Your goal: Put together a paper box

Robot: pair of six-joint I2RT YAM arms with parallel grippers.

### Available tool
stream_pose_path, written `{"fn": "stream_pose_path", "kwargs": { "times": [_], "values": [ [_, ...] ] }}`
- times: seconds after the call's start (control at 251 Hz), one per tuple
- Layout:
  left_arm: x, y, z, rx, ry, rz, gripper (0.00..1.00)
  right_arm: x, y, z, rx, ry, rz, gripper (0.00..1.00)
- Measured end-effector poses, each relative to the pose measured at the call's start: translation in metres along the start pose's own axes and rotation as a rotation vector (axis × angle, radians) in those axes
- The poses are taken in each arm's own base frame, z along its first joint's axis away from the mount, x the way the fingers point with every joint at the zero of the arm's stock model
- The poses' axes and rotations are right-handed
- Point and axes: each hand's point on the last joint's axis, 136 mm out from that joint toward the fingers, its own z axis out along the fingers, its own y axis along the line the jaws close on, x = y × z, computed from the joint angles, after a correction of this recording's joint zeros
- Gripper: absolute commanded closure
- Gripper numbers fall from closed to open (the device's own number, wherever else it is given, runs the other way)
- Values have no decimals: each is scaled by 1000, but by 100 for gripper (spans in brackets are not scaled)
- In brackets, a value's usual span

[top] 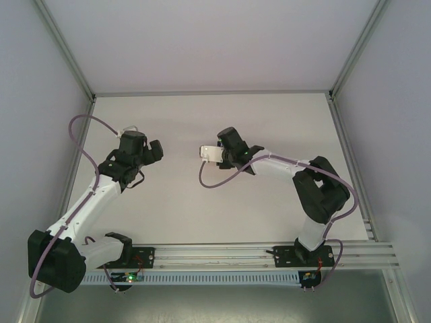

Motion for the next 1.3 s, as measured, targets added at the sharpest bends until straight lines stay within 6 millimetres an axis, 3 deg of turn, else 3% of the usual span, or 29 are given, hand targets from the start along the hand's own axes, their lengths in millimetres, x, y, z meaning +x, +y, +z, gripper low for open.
{"fn": "stream_pose_path", "kwargs": {
  "times": [0.16,0.323,0.471,0.85,1.165,1.301],
  "values": [
    [0,0,0,2,0,-5,0,-3,2,8,114,-23,-37,61],
    [0,0,-1,3,-2,-8,0,-9,12,16,181,-46,-61,47],
    [-3,-1,-5,9,-12,-10,0,-9,16,16,192,-57,-53,41],
    [-2,-1,-7,16,-8,-9,0,2,42,18,64,-12,-23,2],
    [1,-5,-7,39,7,-8,0,-2,70,3,-142,-8,-7,2],
    [2,-7,-7,47,12,-6,0,-17,59,-21,-138,-79,37,2]
  ]
}}
